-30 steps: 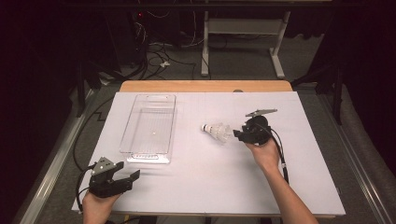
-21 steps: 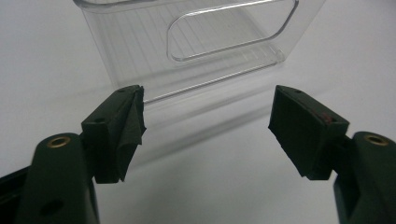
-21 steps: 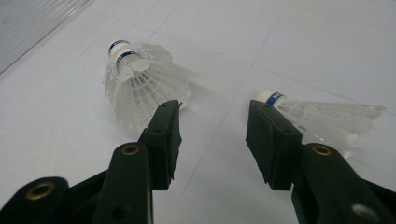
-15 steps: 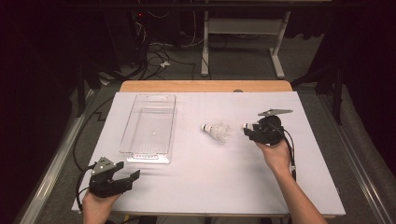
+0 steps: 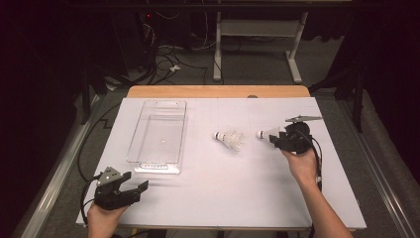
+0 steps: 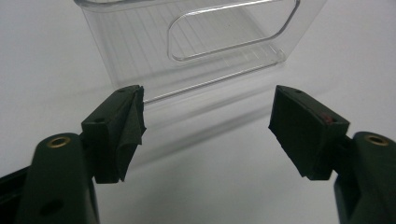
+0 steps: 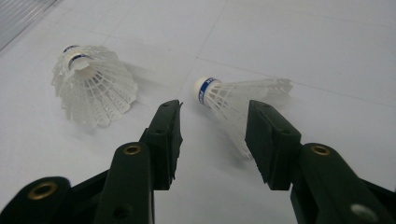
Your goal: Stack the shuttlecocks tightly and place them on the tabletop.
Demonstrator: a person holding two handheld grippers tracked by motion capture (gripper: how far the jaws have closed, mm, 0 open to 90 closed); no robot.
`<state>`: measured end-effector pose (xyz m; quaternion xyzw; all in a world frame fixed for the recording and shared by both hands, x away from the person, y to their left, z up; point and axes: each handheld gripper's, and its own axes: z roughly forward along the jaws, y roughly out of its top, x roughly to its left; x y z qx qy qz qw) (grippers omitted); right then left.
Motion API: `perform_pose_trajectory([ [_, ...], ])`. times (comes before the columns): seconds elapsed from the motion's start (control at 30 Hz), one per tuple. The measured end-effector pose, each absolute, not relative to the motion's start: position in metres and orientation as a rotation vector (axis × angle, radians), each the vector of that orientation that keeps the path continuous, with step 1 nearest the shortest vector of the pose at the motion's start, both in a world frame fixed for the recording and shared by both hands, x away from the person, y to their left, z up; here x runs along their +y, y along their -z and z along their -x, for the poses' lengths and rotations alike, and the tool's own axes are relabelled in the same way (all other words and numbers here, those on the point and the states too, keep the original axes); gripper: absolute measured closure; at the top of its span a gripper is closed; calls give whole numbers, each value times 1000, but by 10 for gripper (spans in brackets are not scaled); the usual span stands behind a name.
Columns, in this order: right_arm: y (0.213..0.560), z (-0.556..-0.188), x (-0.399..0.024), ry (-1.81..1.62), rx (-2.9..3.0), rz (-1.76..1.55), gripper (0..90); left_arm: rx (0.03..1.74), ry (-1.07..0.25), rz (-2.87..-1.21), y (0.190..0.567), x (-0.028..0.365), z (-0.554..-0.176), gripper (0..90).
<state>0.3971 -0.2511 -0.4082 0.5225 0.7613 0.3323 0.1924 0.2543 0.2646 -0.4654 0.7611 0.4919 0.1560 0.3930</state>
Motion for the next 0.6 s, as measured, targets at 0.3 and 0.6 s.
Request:
perform_pose_trajectory([
  [0.3,416,-404,-259,-899,2124,-1535,576,1249,-394,-1931,465,265,-254,274],
  [0.6,427,-415,-256,-874,2135,-1583,598,1249,-394,-1930,465,265,-254,274],
])
